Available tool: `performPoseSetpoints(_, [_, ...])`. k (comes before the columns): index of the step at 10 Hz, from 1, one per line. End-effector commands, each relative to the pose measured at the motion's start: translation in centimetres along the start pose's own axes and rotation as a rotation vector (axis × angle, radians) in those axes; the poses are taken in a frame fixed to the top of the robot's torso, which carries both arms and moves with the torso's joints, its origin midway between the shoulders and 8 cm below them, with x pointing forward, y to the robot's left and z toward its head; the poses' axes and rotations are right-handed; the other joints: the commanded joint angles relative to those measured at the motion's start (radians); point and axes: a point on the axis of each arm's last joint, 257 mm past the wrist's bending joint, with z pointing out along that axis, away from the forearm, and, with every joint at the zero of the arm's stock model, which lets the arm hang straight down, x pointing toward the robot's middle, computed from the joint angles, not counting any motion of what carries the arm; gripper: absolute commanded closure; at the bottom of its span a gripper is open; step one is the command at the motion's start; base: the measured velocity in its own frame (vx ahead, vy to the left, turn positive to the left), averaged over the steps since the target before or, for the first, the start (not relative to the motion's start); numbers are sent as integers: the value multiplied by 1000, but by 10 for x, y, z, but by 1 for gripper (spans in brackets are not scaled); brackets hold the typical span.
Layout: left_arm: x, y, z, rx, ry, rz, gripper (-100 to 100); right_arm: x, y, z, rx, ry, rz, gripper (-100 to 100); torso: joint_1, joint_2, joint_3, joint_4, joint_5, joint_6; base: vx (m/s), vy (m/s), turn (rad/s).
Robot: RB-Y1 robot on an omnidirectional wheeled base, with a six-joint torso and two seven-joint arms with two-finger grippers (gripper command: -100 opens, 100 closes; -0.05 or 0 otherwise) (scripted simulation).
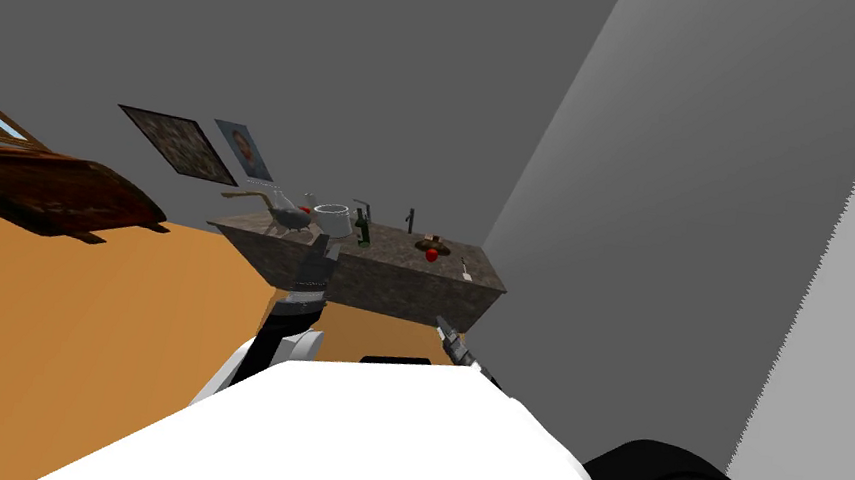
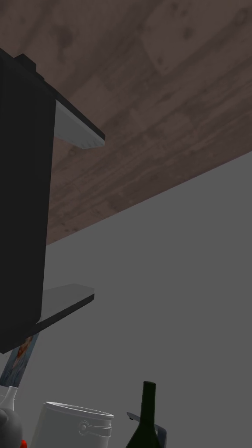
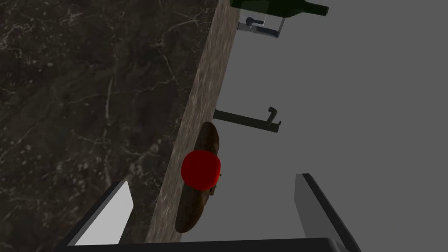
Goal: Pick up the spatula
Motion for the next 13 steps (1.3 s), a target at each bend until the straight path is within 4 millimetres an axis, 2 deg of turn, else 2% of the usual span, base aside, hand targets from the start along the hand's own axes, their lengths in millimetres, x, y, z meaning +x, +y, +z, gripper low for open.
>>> performPoseSetpoints(1, [0, 0, 0, 0, 0, 0, 0, 7, -15, -6, 52, 40, -10, -100, 0, 0, 0, 0, 0, 0, -57, 3, 43])
performPoseSetpoints(2, [0, 0, 0, 0, 0, 0, 0, 20, -40, -19, 126, 77, 8, -100, 0, 0, 0, 0, 0, 0, -60, 12, 87])
performPoseSetpoints(4, [0, 0, 0, 0, 0, 0, 0, 19, -44, -24, 142, 97, -12, -100, 1, 0, 0, 0, 0, 0, -40, 10, 27])
performPoseSetpoints(5, [0, 0, 0, 0, 0, 0, 0, 30, -68, -41, 218, 134, 0, -100, 0, -2, -1, 0, 0, 0, -43, 15, 101])
performPoseSetpoints(6, [0, 0, 0, 0, 0, 0, 0, 28, -71, -46, 231, 149, -17, -100, 1, -1, -1, 0, 0, 0, -45, 10, 62])
performPoseSetpoints(7, [0, 0, 0, 0, 0, 0, 0, 37, -93, -63, 302, 177, -1, -100, 0, -1, -1, 0, 0, 0, -52, 16, 111])
performPoseSetpoints(8, [0, 0, 0, 0, 0, 0, 0, 34, -97, -69, 318, 195, -21, -100, 1, -1, 0, 0, 0, 0, -45, 13, 51])
performPoseSetpoints(9, [0, 0, 0, 0, 0, 0, 0, 40, -116, -87, 387, 217, -6, -100, 0, -1, 0, 0, 0, 0, -50, 20, 124])
performPoseSetpoints(11, [0, 0, 0, 0, 0, 0, 0, 36, -120, -95, 406, 238, -31, -100, 0, -1, -1, 0, 0, 0, -27, 10, 22])
performPoseSetpoints(12, [0, 0, 0, 0, 0, 0, 0, 37, -140, -117, 479, 261, -24, -100, 0, -3, -1, 0, 0, 0, -29, 22, 113])
performPoseSetpoints(13, [0, 0, 0, 0, 0, 0, 0, 34, -142, -122, 491, 274, -40, -100, 1, -2, -1, 0, 0, 0, -28, 17, 85])
